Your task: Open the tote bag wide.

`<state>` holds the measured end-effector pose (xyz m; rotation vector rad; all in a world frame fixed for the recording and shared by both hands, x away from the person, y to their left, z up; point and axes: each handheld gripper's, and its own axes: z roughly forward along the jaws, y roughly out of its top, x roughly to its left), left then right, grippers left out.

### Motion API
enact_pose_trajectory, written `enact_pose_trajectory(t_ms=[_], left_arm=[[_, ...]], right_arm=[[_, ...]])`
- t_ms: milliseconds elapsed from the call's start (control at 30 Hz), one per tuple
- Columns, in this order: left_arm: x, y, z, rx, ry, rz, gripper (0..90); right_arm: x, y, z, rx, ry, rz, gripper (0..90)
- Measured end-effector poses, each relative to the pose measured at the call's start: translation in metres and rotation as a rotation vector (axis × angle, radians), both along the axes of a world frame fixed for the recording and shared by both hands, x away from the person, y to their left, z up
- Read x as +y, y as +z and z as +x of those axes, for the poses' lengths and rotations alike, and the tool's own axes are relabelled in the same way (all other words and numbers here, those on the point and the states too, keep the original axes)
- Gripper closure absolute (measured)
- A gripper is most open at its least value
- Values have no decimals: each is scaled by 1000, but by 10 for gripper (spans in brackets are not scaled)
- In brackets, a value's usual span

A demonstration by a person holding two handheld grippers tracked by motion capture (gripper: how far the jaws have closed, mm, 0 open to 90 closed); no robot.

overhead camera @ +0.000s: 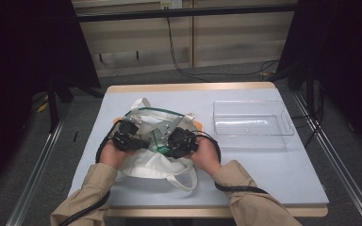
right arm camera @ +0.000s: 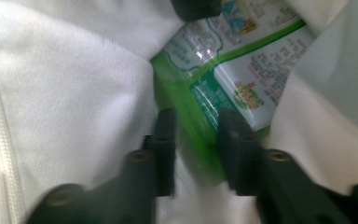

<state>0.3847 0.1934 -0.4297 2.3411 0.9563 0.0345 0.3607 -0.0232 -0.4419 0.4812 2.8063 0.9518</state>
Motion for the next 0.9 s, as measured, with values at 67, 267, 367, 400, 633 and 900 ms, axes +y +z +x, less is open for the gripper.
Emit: enact_pose_trajectory(t_ms=[67, 267, 367, 400, 633, 900], left_arm=[[-1, 0, 0, -1, 5, -5, 900], [-5, 5, 2, -45, 42, -34, 895], [-11, 3, 6, -44, 59, -50, 886], [-12, 2, 8, -38, 46, -39, 885], [-11, -7, 6, 6, 24, -5, 900], [0, -3, -2, 9, 4, -4, 900]], right_arm=[[2, -1, 1, 4, 16, -15, 798], [6, 1, 3, 38, 7, -41, 900], [3, 1, 5, 54, -4, -18, 900], [3, 2, 5, 60, -5, -14, 900], [-6, 8, 9, 94, -72, 42, 900], [-8, 11, 10, 82, -71, 44, 900]])
